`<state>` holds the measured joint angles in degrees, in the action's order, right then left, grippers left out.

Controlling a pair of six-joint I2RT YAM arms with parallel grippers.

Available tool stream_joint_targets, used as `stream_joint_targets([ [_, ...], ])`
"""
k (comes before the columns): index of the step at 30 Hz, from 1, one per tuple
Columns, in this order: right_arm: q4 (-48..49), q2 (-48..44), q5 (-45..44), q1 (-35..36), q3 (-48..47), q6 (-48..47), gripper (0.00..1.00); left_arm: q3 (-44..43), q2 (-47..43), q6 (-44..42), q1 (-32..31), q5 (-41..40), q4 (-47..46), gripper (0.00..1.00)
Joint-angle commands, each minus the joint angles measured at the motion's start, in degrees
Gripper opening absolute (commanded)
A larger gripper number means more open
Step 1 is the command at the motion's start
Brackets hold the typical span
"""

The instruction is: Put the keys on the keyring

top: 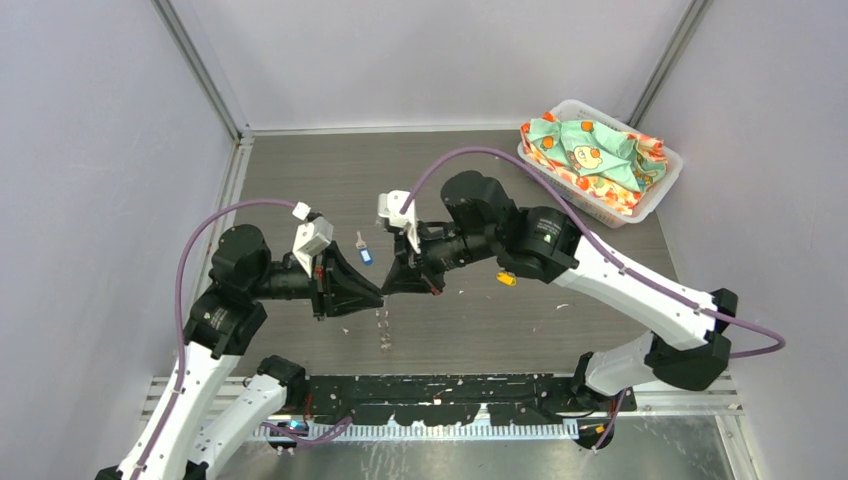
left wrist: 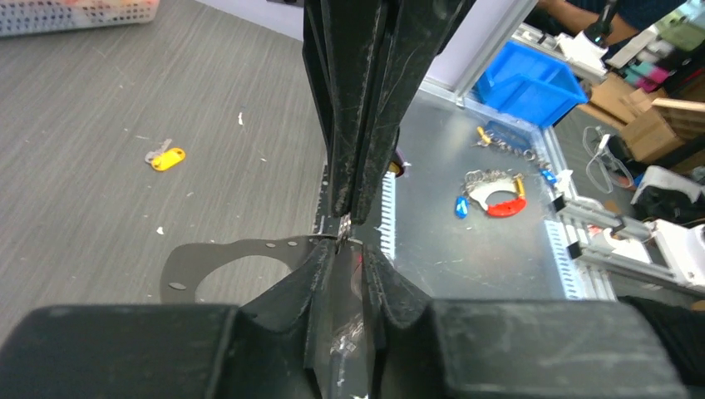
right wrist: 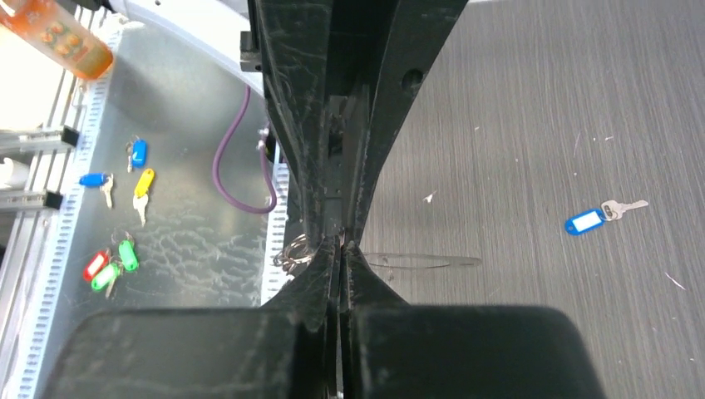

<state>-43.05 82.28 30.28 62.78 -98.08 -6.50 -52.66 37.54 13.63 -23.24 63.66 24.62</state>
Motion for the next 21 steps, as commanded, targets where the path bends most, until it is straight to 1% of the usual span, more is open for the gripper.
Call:
stream_joint_targets([
  [1, 19.66, -9.03, -1.93, -0.20, 10.78, 5.98, 0.01, -0.42, -0.99, 2.04, -0.13, 1.99, -1.69, 0.24],
  [3, 27.80, -12.02, -2.36, -0.13, 16.38, 9.54, 0.01, 0.60, -1.88, 2.15, -0.15, 2.08, -1.87, 0.29],
  [5, 33.88, -14.31, -3.15, -0.17, 20.51, 12.49, 0.01, 1.28, -2.63, 1.93, -0.13, 2.37, -2.00, 0.32],
  [8, 41.24, -16.92, -4.03, -0.16, 25.15, 15.02, 0.01, 1.85, -3.16, 0.46, -0.13, 2.81, -1.37, 0.32],
  [12, 46.78, -17.98, -4.26, -0.12, 27.87, 16.77, 0.01, 2.53, -3.13, 0.20, -0.13, 2.13, -1.78, 0.32],
  [18, 52.19, -19.44, -6.22, -0.12, 31.50, 17.04, 0.01, 2.13, -2.41, 10.05, -0.13, 2.24, -12.17, 0.33],
  [21, 55.13, -19.63, -6.24, -0.09, 33.18, 17.74, 0.01, 2.13, -2.22, 12.87, -0.13, 1.74, -15.29, 0.32],
])
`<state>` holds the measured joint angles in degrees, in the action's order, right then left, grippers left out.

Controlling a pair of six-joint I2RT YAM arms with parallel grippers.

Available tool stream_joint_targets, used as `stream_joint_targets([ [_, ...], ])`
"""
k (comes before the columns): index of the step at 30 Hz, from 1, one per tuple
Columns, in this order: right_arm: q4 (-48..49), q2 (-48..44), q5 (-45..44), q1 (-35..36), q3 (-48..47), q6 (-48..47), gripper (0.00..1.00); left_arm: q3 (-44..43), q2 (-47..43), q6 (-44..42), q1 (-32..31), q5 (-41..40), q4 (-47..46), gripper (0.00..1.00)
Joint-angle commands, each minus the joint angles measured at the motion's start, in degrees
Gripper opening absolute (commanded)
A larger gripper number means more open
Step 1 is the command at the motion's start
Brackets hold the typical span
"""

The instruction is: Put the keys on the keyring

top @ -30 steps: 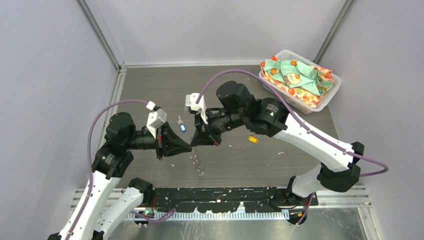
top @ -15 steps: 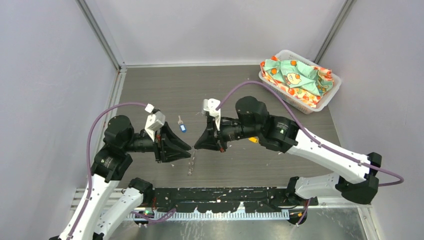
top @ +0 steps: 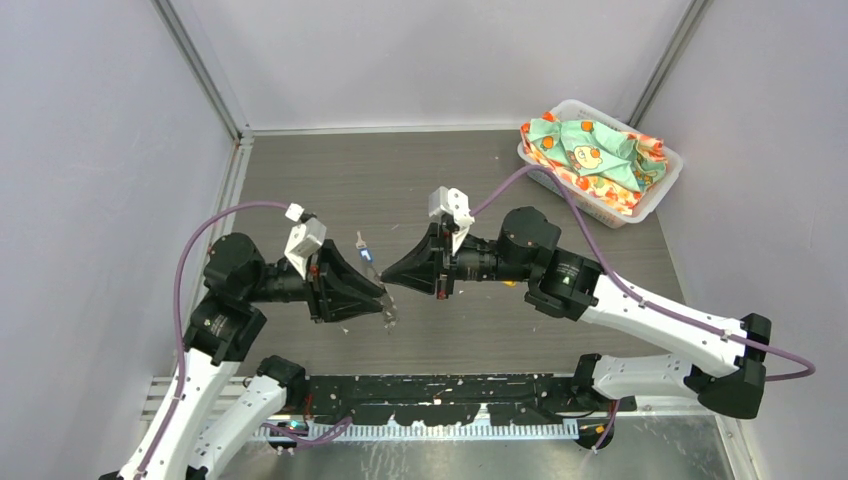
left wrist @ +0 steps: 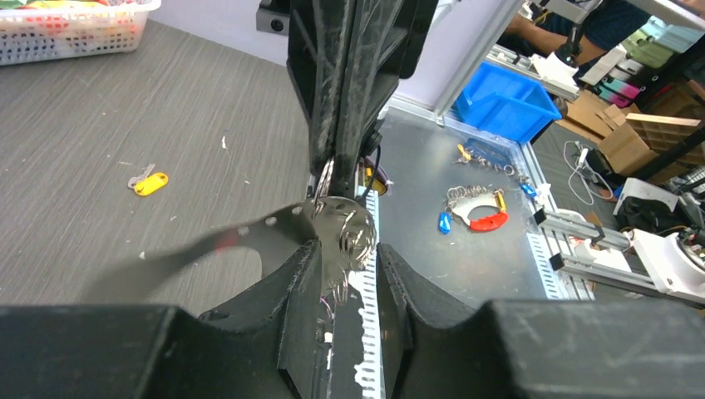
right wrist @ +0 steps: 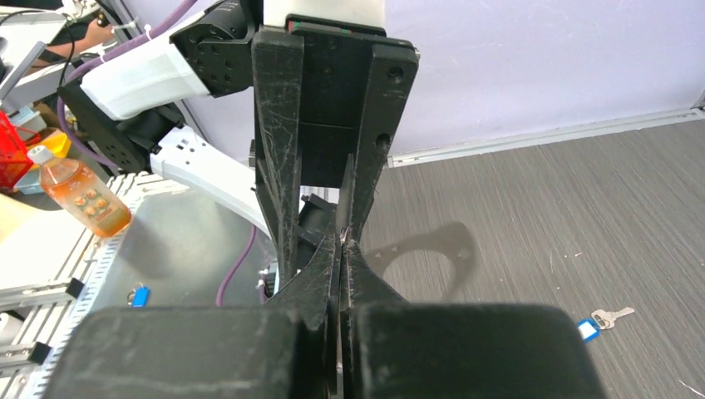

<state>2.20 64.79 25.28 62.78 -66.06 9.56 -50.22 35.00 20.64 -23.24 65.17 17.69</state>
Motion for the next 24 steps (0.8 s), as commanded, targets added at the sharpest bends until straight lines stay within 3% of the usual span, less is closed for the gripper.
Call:
stream_joint_targets([
  [1, 10.44, -2.10, -1.04, -0.05, 1.50, 1.87, 0.01, -0.32, 0.45, 6.34, -0.13, 0.09, -9.01, 0.31],
  [6, 15.09, -2.76, -0.34, -0.08, 4.33, 4.33, 0.01, -0.19, 0.93, 9.57, -0.14, 0.02, -11.83, 0.29],
  [11, 21.88, -4.29, -0.54, -0.04, 8.03, 7.06, 0.01, 0.41, 1.12, 8.65, -0.13, 0.51, -10.63, 0.35],
  [16, 25.45, -5.10, 0.85, -0.11, 9.90, 9.28, 0.01, -0.07, 1.10, 7.47, -0.13, -1.21, -7.92, 0.46],
  [18, 26.32, -5.38, 1.40, -0.06, 10.52, 10.03, 0.01, -0.52, 1.27, 7.86, -0.15, -1.78, -7.76, 0.62],
  [24, 29.11, -5.00, 2.93, -0.07, 11.60, 12.26, 0.01, -2.24, 1.89, 10.57, -0.18, -2.29, -10.38, 0.65],
])
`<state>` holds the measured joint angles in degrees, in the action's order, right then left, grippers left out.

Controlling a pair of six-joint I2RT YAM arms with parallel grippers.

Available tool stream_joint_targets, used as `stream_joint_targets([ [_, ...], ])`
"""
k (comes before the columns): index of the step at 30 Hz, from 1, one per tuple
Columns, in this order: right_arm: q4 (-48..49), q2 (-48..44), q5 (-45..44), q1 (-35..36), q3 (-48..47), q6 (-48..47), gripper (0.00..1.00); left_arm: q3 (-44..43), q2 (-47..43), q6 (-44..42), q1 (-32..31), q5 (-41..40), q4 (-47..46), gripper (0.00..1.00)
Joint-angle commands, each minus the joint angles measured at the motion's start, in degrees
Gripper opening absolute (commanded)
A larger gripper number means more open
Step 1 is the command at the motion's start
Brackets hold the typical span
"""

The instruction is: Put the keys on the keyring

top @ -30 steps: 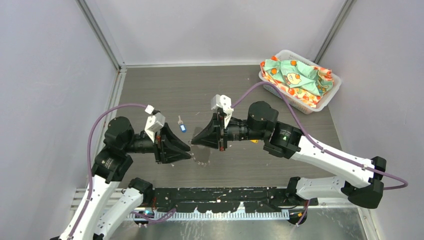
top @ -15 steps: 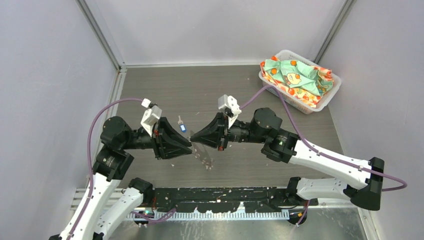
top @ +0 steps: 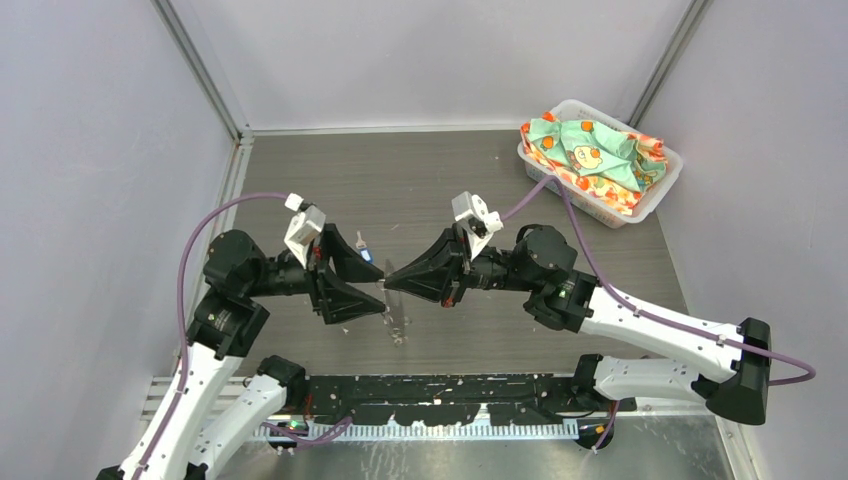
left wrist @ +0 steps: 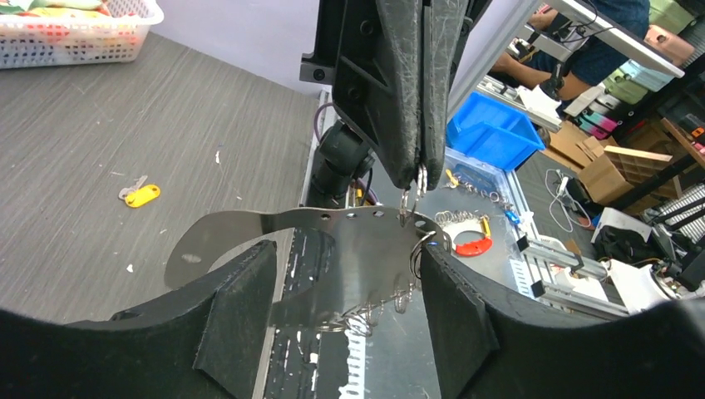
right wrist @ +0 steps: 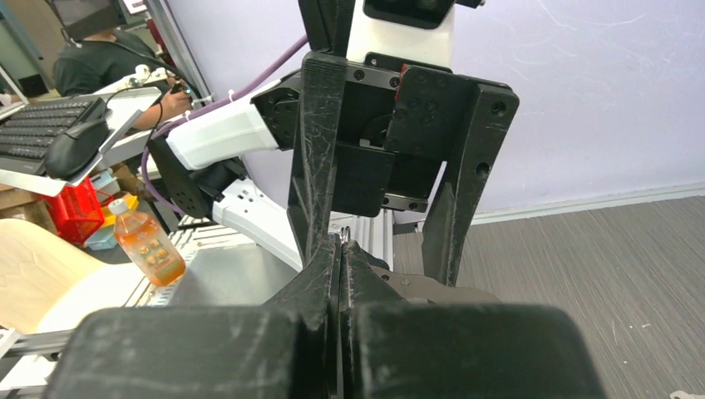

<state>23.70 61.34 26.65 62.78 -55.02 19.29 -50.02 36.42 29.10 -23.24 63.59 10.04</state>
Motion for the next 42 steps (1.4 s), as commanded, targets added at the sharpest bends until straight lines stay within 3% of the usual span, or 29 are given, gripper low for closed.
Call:
stream_joint_targets([
  [1, 7.83, -1.31, 1.74, -0.10, 0.61, 2.85, 0.01, -2.71, 0.49, 2.10, -0.18, -0.67, -2.98, 0.63],
  [5, 8.92, -0.69, 2.82, -0.15, 0.80, 4.16, 0.01, -3.90, 0.29, 1.18, -0.13, 0.31, -3.63, 0.47],
  [7, 9.22, -0.54, 3.04, -0.13, 1.00, 4.55, 0.01, -4.41, -0.09, 0.36, -0.13, 0.64, -3.63, 0.44],
  [17, 10.67, 0.89, 4.41, -0.14, 0.80, 6.09, 0.01, -5.11, 0.22, 0.49, -0.13, 0.82, -3.95, 0.44],
  [26, 9.34, 2.10, 5.41, -0.13, 0.12, 5.68, 0.01, -5.35, -0.11, 0.14, -0.13, -0.39, -3.30, 0.54],
  [28, 9.29, 2.08, 5.51, -0.12, 0.09, 5.67, 0.01, -5.14, -0.29, -0.78, -0.13, -0.25, -3.02, 0.50],
  [32, 9.26, 2.17, 5.73, -0.19, 0.01, 5.84, 0.01, -4.74, -0.39, -1.43, -0.13, 0.36, -2.92, 0.34],
  [40, 9.77, 3.04, 7.58, -0.16, -0.26, 6.72, 0.01, -4.74, -0.43, -1.55, -0.13, -0.53, -2.90, 0.33],
  [42, 9.69, 3.18, 8.00, -0.18, -0.26, 6.73, 0.01, -4.74, -0.61, -1.51, -0.13, -0.88, -2.76, 0.38],
])
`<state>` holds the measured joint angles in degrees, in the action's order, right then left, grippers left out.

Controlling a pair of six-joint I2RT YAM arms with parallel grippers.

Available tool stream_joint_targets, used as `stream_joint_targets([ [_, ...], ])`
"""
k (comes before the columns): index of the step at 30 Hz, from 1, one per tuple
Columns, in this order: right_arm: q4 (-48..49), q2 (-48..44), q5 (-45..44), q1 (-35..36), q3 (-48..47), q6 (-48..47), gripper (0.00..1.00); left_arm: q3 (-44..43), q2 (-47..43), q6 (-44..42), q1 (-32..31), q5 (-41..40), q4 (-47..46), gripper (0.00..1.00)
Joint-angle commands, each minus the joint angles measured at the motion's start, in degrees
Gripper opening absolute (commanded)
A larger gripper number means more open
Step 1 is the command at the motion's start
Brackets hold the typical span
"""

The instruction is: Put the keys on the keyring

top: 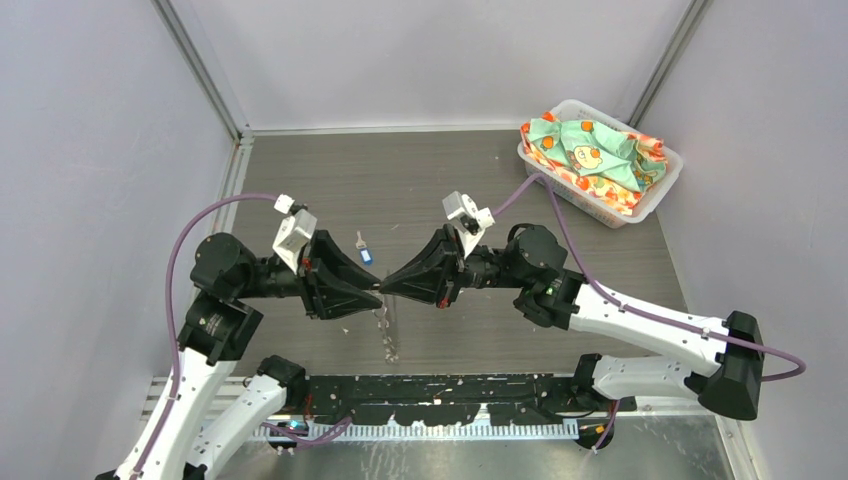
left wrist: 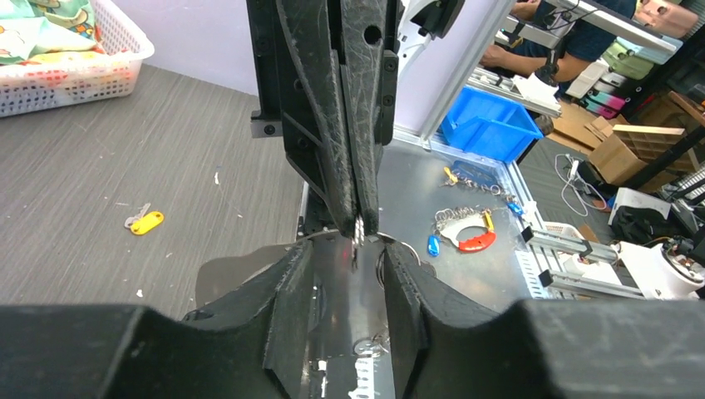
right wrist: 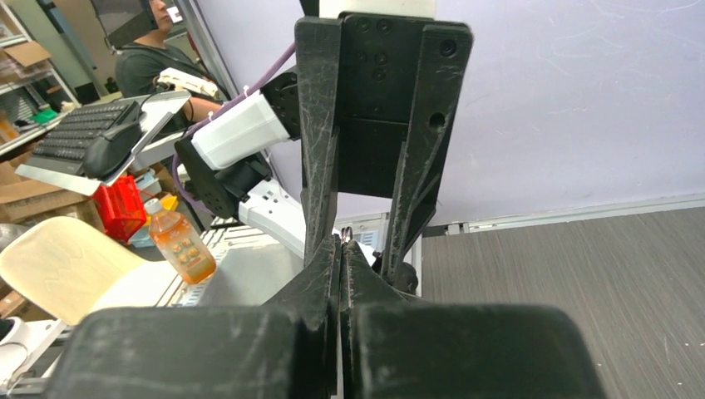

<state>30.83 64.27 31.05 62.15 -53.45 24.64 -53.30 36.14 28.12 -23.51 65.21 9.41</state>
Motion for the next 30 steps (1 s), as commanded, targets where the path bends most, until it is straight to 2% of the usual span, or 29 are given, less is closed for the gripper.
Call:
stream_joint_targets([
  [1, 2.54, 0.24, 3.69, 0.51, -1.79, 1.37, 0.01, -1.34, -0.36, -0.52, 0.12, -2.43, -2.12, 0.40],
  [4, 2.65, 0.33, 3.88, 0.44, -1.66, 1.26, 0.01, -1.28, -0.54, -1.05, 0.13, -1.92, -1.85, 0.40],
  [5, 2.81, 0.37, 4.04, 0.47, -1.66, 1.22, 0.01, -1.28, -0.54, -1.24, 0.13, -1.62, -1.82, 0.37],
  [7, 3.07, 0.42, 4.17, 0.47, -1.66, 1.20, 0.01, -1.20, -0.46, -1.72, 0.12, -0.57, -2.11, 0.13],
  [8, 3.16, 0.31, 4.26, 0.50, -1.61, 1.20, 0.01, -1.07, -0.41, -1.86, 0.10, 0.28, -2.38, 0.04],
  [9, 3.26, 0.22, 4.24, 0.44, -1.51, 1.12, 0.01, -0.98, -0.45, -2.18, 0.13, 1.04, -2.45, 0.01],
  [17, 0.63, -1.57, 2.55, 0.47, -1.23, -0.17, 0.01, -0.56, -1.43, -6.59, 0.13, 2.22, 1.31, 0.00],
  [19, -5.41, -1.98, 1.99, 0.46, -3.30, -1.93, 0.09, -1.15, -1.26, -9.11, 0.13, 3.40, 3.57, 0.00],
  [22, -20.24, -2.16, 1.12, 0.50, -9.61, -6.75, 0.26, -2.63, -1.09, -16.32, 0.13, 4.36, 10.24, 0.00],
  [25, -40.39, -0.11, 0.47, 0.51, -18.48, -13.69, 0.34, -4.51, -0.54, -27.24, 0.13, 4.68, 19.66, 0.00],
  [27, -50.00, 1.56, -0.14, 0.50, -23.89, -18.02, 0.40, -5.93, -0.10, -33.79, 0.10, 4.32, 24.70, 0.00],
  [30, -59.74, 4.28, -1.42, 0.56, -30.81, -23.40, 0.41, -7.24, 0.63, -38.24, 0.11, 3.90, 28.13, 0.00],
])
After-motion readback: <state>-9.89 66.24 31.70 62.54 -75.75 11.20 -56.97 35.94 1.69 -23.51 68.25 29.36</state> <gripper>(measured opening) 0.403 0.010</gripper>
